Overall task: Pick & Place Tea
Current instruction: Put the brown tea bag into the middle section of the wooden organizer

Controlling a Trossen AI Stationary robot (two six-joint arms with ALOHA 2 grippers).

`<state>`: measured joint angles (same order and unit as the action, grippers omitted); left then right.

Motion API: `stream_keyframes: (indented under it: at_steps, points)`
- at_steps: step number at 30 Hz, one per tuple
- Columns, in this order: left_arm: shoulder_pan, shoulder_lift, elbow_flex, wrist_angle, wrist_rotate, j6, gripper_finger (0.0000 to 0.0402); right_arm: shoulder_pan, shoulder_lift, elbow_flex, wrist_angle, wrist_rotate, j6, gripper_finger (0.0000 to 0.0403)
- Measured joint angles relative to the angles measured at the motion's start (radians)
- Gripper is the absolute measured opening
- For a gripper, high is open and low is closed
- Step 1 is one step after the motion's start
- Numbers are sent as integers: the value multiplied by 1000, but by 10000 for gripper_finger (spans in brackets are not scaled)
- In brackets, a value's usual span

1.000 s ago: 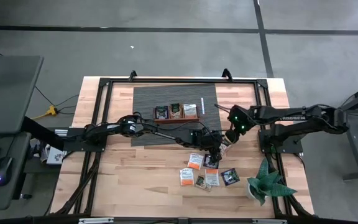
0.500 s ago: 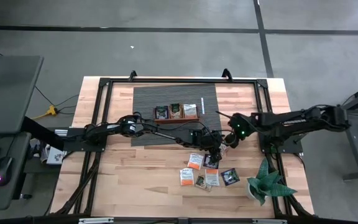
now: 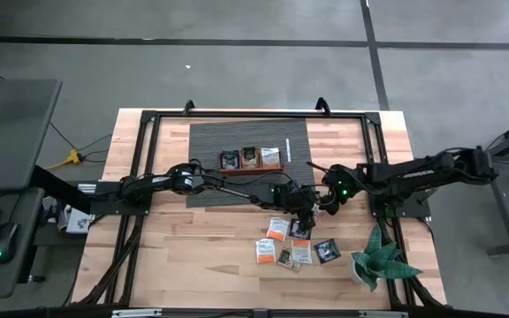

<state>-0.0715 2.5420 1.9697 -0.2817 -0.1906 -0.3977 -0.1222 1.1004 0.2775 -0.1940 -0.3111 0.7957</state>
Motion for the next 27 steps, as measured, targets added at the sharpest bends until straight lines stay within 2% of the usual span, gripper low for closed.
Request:
stream_keyframes:
  at_steps: [5, 12, 21, 27]
  points:
    - [0, 0, 0, 0, 2, 0, 197, 0, 1, -1, -8, 5, 26, 132]
    - [1, 0, 0, -1, 20, 0, 197, 1, 2, -2, -28, 28, 61, 12]
    - [2, 0, -1, 5, 31, 30, 197, -1, 0, -1, -64, 31, 68, 3]
    - [3, -17, 120, -139, 57, 101, 197, -1, 0, 0, -89, 44, 64, 1]
